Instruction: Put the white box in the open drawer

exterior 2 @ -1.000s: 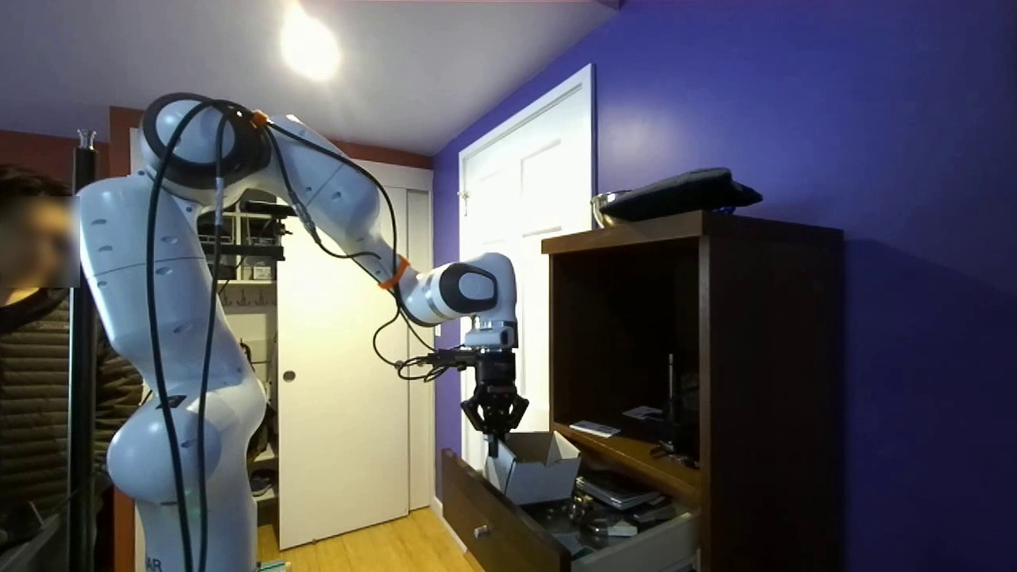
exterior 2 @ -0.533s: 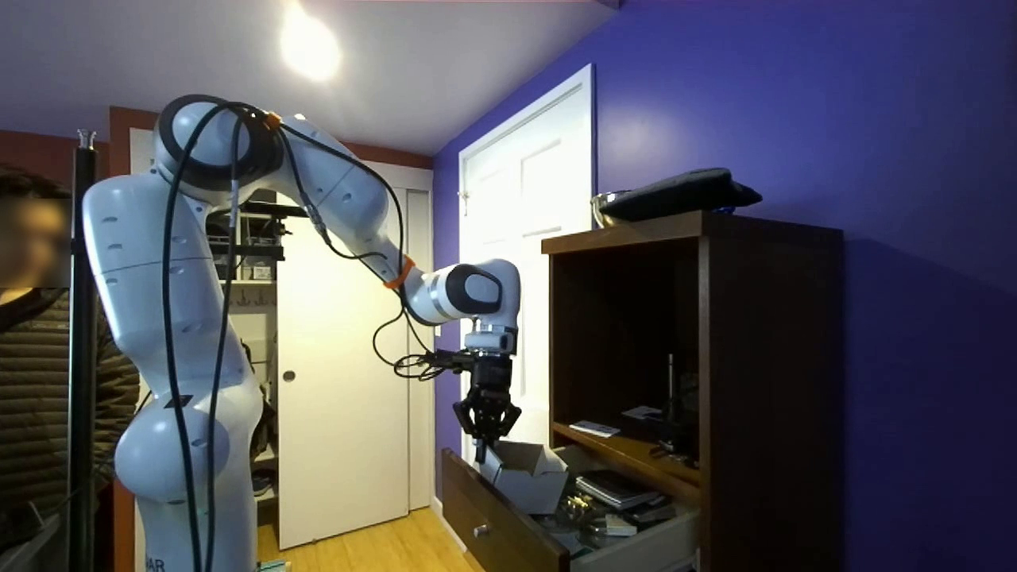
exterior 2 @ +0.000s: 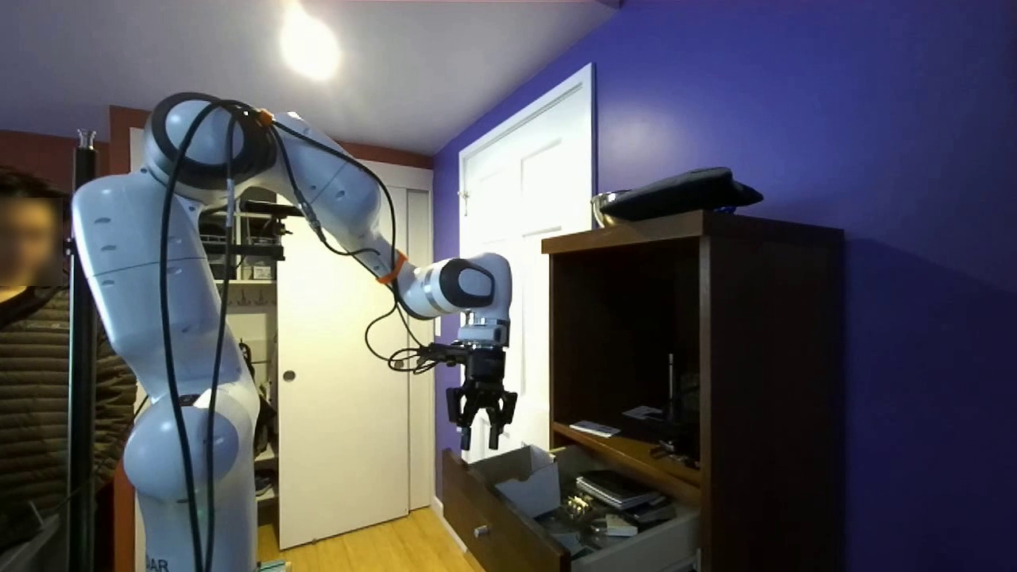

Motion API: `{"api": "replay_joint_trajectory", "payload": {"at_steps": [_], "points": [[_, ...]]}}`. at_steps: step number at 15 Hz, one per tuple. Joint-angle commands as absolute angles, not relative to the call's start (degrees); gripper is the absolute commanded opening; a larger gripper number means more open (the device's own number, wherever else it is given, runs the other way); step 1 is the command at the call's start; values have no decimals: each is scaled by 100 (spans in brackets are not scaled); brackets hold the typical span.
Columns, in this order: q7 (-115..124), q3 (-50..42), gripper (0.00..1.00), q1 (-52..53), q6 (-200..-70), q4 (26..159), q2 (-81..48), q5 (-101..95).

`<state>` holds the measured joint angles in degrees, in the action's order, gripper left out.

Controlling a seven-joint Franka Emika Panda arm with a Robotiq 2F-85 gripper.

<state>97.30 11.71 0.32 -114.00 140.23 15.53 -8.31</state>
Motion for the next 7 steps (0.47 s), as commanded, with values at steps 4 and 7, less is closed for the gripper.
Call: {"api": "replay_joint_trajectory", "payload": {"at_steps": [4, 7], "points": [[9151, 796, 100, 45, -11928, 14940, 3240, -1099], [8937, 904, 100, -104, -11828, 14745, 3044, -957]]}}
